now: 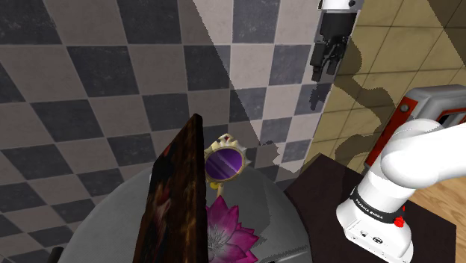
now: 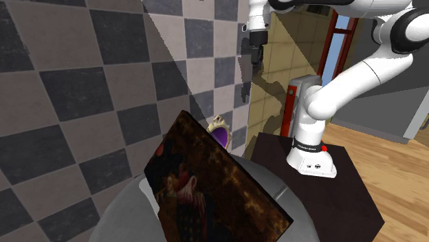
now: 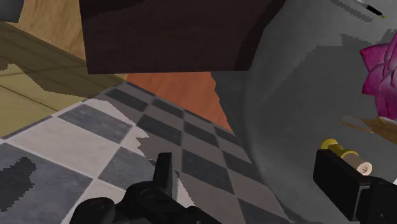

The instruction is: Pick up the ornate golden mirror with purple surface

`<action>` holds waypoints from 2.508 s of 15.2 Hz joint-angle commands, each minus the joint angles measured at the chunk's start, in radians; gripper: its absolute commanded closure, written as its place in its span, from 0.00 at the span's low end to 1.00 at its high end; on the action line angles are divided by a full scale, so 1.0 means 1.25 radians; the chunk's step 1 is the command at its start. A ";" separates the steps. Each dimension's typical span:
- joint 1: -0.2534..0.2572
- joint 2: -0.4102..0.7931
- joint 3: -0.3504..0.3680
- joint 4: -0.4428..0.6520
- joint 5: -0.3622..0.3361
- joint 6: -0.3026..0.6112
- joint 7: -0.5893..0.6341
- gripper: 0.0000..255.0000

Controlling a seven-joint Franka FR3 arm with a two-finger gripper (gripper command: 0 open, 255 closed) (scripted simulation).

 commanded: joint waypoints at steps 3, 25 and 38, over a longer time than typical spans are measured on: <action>0.028 -0.021 0.006 -0.056 0.019 0.070 -0.030 0.00; 0.475 0.083 0.080 -0.472 0.295 0.967 -0.437 0.00; 0.531 0.176 0.060 -0.516 0.343 1.111 -0.481 1.00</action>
